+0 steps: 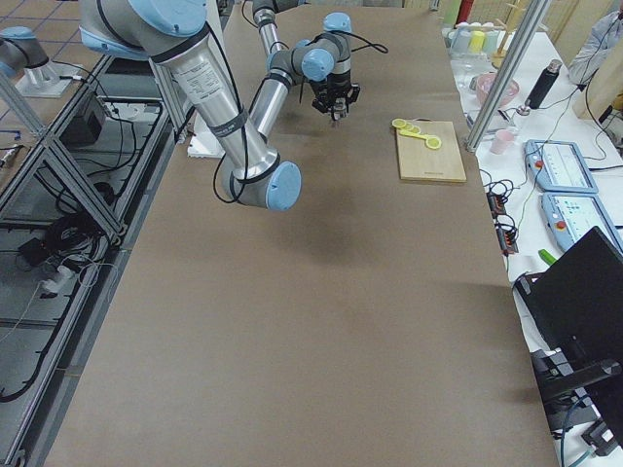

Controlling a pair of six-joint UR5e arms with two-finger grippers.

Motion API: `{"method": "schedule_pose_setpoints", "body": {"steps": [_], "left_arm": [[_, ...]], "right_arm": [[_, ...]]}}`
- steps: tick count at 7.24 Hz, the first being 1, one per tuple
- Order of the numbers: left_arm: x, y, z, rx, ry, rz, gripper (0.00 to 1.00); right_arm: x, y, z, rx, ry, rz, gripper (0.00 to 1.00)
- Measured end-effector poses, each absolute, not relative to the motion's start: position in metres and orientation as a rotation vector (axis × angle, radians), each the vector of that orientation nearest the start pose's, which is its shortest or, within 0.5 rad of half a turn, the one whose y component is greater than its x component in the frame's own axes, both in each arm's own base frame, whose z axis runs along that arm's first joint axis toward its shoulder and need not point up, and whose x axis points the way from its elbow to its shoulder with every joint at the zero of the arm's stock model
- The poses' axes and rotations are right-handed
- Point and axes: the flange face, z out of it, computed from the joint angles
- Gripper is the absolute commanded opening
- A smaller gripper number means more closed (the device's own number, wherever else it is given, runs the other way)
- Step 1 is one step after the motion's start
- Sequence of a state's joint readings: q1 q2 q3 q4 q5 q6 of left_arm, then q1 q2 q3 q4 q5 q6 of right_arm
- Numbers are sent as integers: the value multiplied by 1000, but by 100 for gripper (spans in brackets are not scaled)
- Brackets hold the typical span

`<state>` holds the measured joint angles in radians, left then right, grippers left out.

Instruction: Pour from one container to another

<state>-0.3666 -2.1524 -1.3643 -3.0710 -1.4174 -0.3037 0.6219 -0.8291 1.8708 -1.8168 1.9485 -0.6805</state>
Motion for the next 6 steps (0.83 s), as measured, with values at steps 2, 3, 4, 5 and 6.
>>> {"method": "schedule_pose_setpoints", "body": {"steps": [2, 3, 4, 5, 6], "left_arm": [[565, -376, 250, 1455, 1220, 475, 0], [565, -376, 250, 1455, 1219, 475, 0], [565, -376, 250, 1455, 1220, 475, 0], [565, -376, 249, 1455, 1220, 475, 0], [565, -376, 250, 1455, 1220, 475, 0]], "right_arm": [[-451, -440, 127, 829, -523, -1668, 0], [-453, -440, 127, 826, -522, -1669, 0], [-454, -441, 127, 823, -522, -1670, 0], [-455, -441, 127, 818, -519, -1670, 0], [-456, -442, 128, 810, -513, -1669, 0]]}}
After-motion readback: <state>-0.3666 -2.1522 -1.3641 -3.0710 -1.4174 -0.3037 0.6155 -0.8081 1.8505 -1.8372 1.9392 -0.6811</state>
